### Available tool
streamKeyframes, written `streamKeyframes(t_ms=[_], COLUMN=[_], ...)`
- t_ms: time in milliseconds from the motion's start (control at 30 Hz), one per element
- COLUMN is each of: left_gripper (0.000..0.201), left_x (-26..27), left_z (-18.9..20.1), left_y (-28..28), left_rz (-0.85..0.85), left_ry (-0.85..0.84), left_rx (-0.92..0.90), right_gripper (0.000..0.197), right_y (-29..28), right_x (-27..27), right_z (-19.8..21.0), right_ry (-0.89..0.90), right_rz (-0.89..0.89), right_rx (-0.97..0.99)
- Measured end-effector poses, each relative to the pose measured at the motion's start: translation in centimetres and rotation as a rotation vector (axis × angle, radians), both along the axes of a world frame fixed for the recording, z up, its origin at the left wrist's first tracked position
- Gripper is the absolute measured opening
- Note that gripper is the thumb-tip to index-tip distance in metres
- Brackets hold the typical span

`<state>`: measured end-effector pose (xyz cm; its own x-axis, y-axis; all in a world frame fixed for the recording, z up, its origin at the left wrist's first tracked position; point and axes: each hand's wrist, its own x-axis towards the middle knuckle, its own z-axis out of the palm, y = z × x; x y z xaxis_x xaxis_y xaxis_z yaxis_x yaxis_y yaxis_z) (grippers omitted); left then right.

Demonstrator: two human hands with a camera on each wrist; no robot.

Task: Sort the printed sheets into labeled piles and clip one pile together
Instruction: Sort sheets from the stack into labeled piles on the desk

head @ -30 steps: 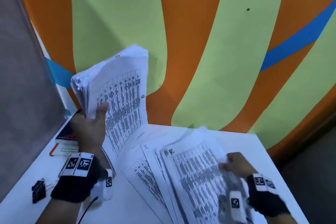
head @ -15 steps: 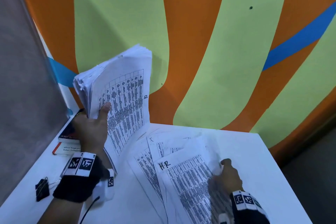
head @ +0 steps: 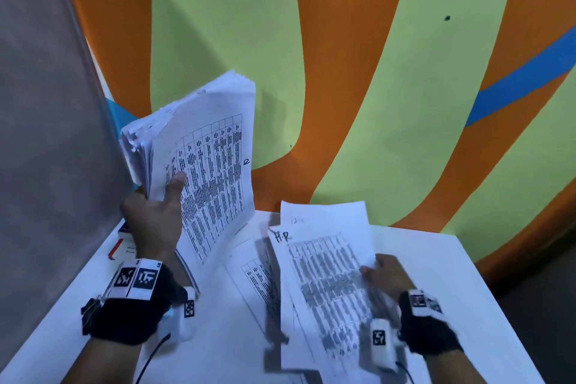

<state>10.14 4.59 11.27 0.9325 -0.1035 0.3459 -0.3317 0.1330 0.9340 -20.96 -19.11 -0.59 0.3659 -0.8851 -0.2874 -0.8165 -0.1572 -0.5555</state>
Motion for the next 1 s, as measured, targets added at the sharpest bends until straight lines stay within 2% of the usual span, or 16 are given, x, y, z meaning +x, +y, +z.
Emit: streamKeyframes(t_ms=[100, 167, 267, 300, 400, 467, 533, 667, 700, 800, 900, 1000], left_gripper=[0.041, 0.040, 0.040, 0.041, 0.041, 0.040, 0.040, 0.043, 0.044, 0.039, 0.043, 0.041], left_x=[0.0, 0.2, 0.2, 0.2, 0.1, 0.3, 0.4, 0.6, 0.6, 1.0, 1.2, 1.0], left_z=[0.2, 0.0, -0.5, -0.7, -1.0, -0.9, -1.0, -1.5, -1.7, -2.0, -1.9, -1.3], left_y=[0.5, 0.7, 1.0, 1.0, 1.0, 0.9, 0.8, 0.7, 0.7, 0.9, 1.1, 1.2], left_rz=[0.002, 0.006, 0.009, 0.008, 0.007, 0.007, 0.016, 0.031, 0.031, 0.040, 0.037, 0.024], left_ry=[0.006, 0.005, 0.006, 0.005, 0.008, 0.007, 0.008, 0.017, 0.017, 0.026, 0.008, -0.015], left_rx=[0.005, 0.014, 0.017, 0.023, 0.045, 0.041, 0.038, 0.036, 0.037, 0.040, 0.017, 0.005], right_gripper=[0.040, 0.039, 0.014, 0.014, 0.024, 0.041, 0.047, 0.008, 0.006, 0.014, 0.024, 0.020], right_y=[1.3, 2.0, 2.4, 2.4, 2.4, 2.4, 1.9, 1.2, 0.9, -0.1, 0.1, 0.7], right_x=[2.0, 2.5, 2.5, 2.4, 1.9, 1.6, 0.9, -0.3, -0.6, -1.1, -0.4, 1.8], right_z=[-2.8, -3.3, -3.6, -3.6, -3.0, -1.7, 0.1, 5.6, 7.0, 10.9, 12.3, 8.9], right_ry=[0.239, 0.291, 0.214, 0.189, 0.117, 0.005, -0.080, -0.174, -0.201, -0.272, -0.423, -0.171], right_rz=[-0.012, -0.012, 0.004, 0.008, -0.019, -0.019, 0.016, 0.036, 0.039, 0.105, 0.154, 0.242], right_rx=[-0.050, -0.069, -0.081, -0.079, -0.114, -0.157, -0.227, -0.414, -0.412, -0.324, -0.054, 0.090])
